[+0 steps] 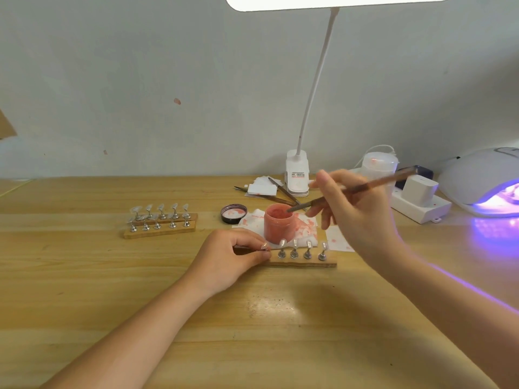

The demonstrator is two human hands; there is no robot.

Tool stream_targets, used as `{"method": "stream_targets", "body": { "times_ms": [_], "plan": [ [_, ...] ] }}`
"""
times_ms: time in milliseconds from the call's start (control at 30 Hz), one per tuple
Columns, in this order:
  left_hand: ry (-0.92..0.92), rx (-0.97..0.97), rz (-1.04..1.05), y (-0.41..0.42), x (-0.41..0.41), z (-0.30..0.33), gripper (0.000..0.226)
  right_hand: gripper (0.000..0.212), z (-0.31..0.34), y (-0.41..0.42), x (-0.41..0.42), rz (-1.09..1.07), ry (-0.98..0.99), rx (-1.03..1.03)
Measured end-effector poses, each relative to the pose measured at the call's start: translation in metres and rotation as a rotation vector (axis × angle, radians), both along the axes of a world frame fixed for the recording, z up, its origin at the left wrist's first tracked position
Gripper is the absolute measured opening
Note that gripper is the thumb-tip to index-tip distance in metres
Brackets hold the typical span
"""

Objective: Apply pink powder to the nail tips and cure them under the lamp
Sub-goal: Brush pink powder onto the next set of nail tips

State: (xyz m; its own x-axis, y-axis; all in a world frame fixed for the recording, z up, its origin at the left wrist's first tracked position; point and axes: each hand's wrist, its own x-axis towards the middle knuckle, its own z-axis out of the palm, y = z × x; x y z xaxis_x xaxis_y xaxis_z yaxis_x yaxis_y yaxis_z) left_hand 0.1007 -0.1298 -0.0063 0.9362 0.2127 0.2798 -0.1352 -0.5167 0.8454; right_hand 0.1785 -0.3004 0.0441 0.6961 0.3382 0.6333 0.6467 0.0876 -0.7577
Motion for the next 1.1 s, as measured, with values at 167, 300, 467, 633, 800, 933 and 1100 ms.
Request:
{"method": "stream_targets", "body": {
  "times_ms": [167, 300, 467, 633, 800, 933, 1100],
  "plan": [
    [-0.043, 0.025, 0.000, -0.002, -0.001, -0.002, 0.007, 0.015, -0.033, 0.000, -0.022, 0.005, -0.159, -0.122],
    [-0.081, 0.057, -0.014, -0.004, -0.003, -0.002, 0.010, 0.036, -0.048, -0.001, -0.025, -0.015, -0.189, -0.182],
    [-0.076, 0.075, 0.045, -0.004, -0.004, -0.001, 0.029, 0.054, -0.052, -0.005, -0.027, 0.011, -0.198, -0.119],
    [-0.044, 0.063, 0.038, -0.003, -0.003, 0.000, 0.017, 0.048, -0.052, -0.003, -0.025, -0.004, -0.266, -0.123],
    [-0.063, 0.044, -0.018, -0.002, -0.003, 0.000, 0.017, 0.059, -0.056, -0.004, -0.025, 0.053, -0.272, -0.164],
    [-0.076, 0.044, -0.026, -0.002, -0.003, 0.000, 0.015, 0.058, -0.055, -0.003, -0.024, 0.001, -0.313, -0.116],
    [-0.080, 0.048, -0.033, -0.003, -0.002, 0.000, 0.011, 0.060, -0.058, -0.004, -0.024, 0.046, -0.262, -0.128]
  ]
}}
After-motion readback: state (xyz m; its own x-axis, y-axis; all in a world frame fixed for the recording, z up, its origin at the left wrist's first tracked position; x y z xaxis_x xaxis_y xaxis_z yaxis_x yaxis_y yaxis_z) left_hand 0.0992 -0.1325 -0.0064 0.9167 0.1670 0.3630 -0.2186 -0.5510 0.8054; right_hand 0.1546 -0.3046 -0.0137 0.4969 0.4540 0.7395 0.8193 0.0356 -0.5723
